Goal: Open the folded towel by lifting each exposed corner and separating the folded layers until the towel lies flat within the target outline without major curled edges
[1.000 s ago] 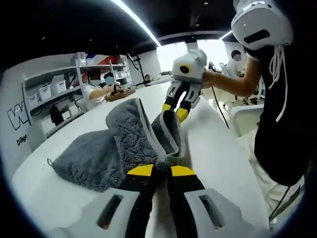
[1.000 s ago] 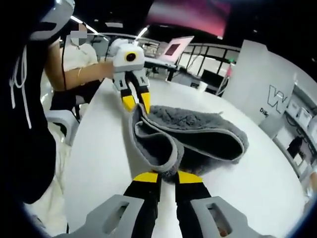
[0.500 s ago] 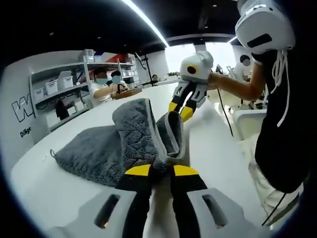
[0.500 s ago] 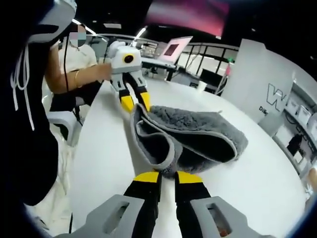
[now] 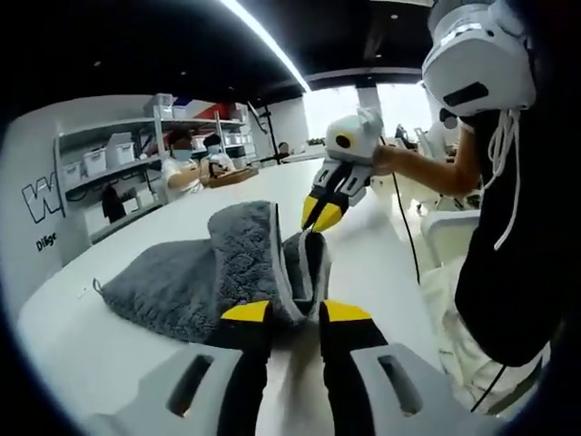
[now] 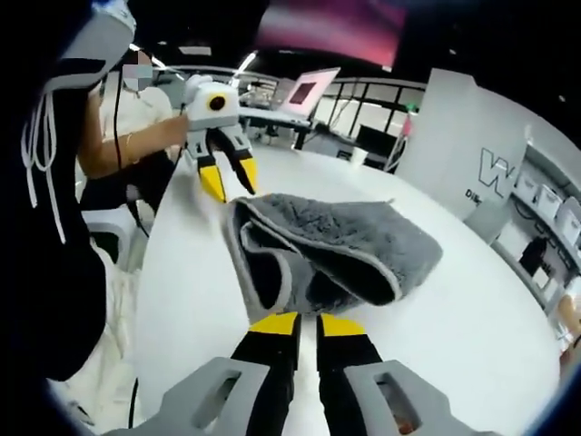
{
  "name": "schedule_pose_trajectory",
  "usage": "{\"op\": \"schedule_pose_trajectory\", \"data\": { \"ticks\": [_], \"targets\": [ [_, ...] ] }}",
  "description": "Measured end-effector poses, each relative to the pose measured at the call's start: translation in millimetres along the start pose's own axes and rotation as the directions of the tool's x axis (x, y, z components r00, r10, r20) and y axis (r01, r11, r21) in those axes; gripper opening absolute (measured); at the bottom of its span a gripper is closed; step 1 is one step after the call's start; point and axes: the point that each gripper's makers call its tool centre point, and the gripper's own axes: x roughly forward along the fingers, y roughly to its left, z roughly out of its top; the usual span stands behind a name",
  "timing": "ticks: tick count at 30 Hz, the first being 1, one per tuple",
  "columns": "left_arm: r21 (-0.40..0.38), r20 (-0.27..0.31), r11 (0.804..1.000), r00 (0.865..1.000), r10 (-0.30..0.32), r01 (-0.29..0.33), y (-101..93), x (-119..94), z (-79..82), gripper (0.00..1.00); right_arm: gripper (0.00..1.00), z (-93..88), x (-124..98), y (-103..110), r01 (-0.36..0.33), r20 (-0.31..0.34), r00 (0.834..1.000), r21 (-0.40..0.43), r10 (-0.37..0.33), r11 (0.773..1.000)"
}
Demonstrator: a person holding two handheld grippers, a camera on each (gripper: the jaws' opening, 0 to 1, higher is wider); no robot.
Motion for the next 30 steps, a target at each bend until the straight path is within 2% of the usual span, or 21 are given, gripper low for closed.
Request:
{"op": "schedule_pose_trajectory", "data": {
  "ticks": [9, 13, 23, 30],
  "targets": [
    [-0.027, 0.022, 0.999, 0.999, 0.026, -0.026, 1.9, 12.8, 6.5, 0.20, 0.04, 2.1, -4.2, -10.8, 0.045, 0.032, 0.998, 0.053, -0.047, 0.998],
    [-0.037, 0.024, 0.999, 0.999, 0.041, -0.040, 2.2, 17.7, 8.0, 0.20, 0.04, 1.7, -5.4, -18.8, 0.087, 0.038, 0.995, 0.072, -0.090, 0.994],
    [-0.016, 0.023, 0.996, 0.996, 0.084, -0.084, 9.4, 26.2, 16.8, 0.20, 0.11, 5.0, -11.1, -44.5, 0.186, 0.071, 0.978, 0.129, -0.197, 0.974],
    [0.006, 0.014, 0.996, 0.996, 0.085, -0.085, 9.7, 35.2, 21.2, 0.21, 0.10, 5.1, -4.8, -51.7, 0.202, 0.073, 0.974, 0.147, -0.214, 0.968]
  ]
}}
